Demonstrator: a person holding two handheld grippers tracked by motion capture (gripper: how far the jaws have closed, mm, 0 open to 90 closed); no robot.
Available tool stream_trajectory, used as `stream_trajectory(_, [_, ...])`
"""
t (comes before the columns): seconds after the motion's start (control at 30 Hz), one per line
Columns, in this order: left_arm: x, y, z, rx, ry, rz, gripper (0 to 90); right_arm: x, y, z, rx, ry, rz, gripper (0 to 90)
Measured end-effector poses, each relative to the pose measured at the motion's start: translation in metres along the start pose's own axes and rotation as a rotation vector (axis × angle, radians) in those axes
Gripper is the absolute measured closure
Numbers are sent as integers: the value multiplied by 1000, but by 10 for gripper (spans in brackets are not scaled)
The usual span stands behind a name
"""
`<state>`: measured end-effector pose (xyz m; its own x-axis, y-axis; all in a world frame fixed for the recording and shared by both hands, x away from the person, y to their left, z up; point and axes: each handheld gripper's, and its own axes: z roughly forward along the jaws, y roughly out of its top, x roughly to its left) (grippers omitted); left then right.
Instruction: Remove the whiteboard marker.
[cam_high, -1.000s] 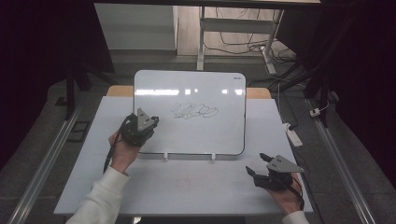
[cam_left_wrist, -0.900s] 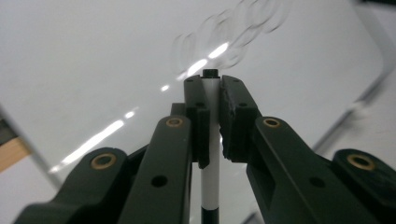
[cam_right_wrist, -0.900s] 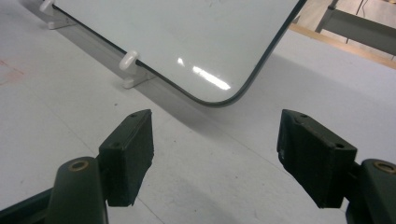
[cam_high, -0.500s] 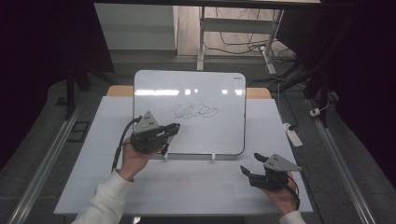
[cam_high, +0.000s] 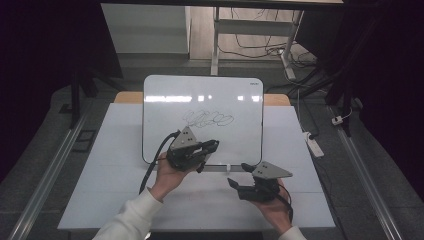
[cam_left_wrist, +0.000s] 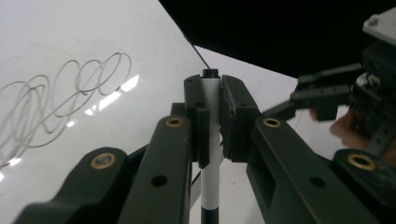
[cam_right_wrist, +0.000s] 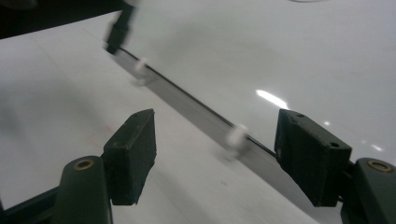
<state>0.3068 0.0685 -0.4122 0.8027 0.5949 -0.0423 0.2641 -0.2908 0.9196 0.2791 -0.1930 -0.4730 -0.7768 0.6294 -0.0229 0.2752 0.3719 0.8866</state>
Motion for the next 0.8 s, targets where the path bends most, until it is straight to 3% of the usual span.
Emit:
stream_trajectory(0.1, [-3, 0, 5, -10, -14, -12, 811, 9, 7, 9, 5, 18, 6, 320])
stream_trajectory(0.43, [-16, -4, 22, 11, -11, 14, 811, 20, 25, 32, 18, 62, 56, 430])
stream_trajectory(0.7, [-22, -6, 27, 13, -6, 31, 810, 18, 25, 44, 58, 110, 147, 589])
stream_trajectory(0.73, [-23, -6, 28, 12, -7, 31, 811, 17, 25, 46, 70, 125, 172, 642])
stream_trajectory(0.8, [-25, -6, 29, 10, -5, 31, 811, 17, 25, 47, 72, 130, 178, 667])
